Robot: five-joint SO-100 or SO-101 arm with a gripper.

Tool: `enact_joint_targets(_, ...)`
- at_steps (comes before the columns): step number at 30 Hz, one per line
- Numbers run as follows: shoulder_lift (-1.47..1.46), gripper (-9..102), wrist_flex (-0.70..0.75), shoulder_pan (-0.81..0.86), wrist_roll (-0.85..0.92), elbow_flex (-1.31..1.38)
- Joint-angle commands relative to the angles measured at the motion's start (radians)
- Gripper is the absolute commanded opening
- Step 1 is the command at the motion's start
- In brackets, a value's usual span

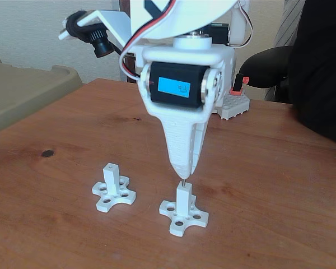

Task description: Grab the screw and set it in the hole.

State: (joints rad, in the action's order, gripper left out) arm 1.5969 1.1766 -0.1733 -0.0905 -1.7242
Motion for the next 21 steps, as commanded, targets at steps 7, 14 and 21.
enact_joint_targets(7, 0.006, -4, 0.000, -0.009, 0.009, 0.008)
enact_joint_targets(14, 0.003, -4, 0.008, -0.009, 0.011, 0.011)
enact_joint_targets(21, 0.005, -4, 0.018, -0.015, 0.011, 0.012)
